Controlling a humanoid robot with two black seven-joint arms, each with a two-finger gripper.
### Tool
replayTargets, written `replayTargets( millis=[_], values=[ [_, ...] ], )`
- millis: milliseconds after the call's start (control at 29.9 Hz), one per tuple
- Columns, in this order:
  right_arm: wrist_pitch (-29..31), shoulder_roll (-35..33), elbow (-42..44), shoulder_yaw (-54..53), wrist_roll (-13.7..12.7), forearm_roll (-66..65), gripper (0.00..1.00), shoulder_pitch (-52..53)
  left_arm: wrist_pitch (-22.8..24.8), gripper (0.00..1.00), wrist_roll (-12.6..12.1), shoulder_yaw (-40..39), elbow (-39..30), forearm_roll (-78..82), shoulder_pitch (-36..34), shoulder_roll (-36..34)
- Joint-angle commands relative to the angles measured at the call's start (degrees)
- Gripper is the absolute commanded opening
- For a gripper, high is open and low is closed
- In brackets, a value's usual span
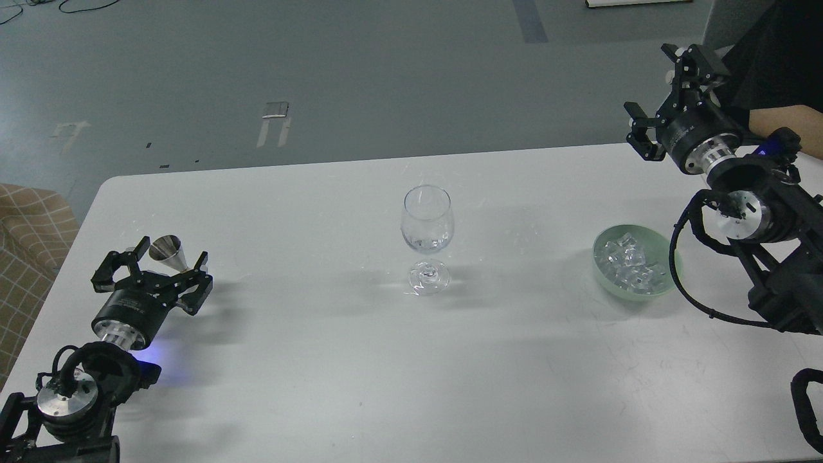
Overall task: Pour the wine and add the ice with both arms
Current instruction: 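Lower the jigger onto the table and open the left gripper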
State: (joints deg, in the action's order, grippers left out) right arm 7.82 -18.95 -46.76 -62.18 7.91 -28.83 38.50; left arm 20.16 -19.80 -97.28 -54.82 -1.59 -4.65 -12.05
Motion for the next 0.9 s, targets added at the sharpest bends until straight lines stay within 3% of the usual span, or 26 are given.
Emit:
replayTargets(
  millis=[0, 501, 869],
  values=[
    [0.0, 0.0, 0.0, -0.1, 0.0, 0.0, 1.0, 0.0, 0.4, 0.95, -0.5, -0.1, -0.2, -0.1, 1.4, -0.9],
    [0.0, -0.1, 0.0, -0.1, 0.0, 0.0, 1.0, -0.1, 1.0, 0.95, -1.3, -1.3, -7.5, -0.8, 11.0, -5.0],
    [0.1, -1.7, -1.1, 0.0, 0.0, 0.1, 1.0, -0.7, 7.8, 0.95, -0.6, -2.0, -7.1, 0.4, 12.9, -20.2]
  ],
)
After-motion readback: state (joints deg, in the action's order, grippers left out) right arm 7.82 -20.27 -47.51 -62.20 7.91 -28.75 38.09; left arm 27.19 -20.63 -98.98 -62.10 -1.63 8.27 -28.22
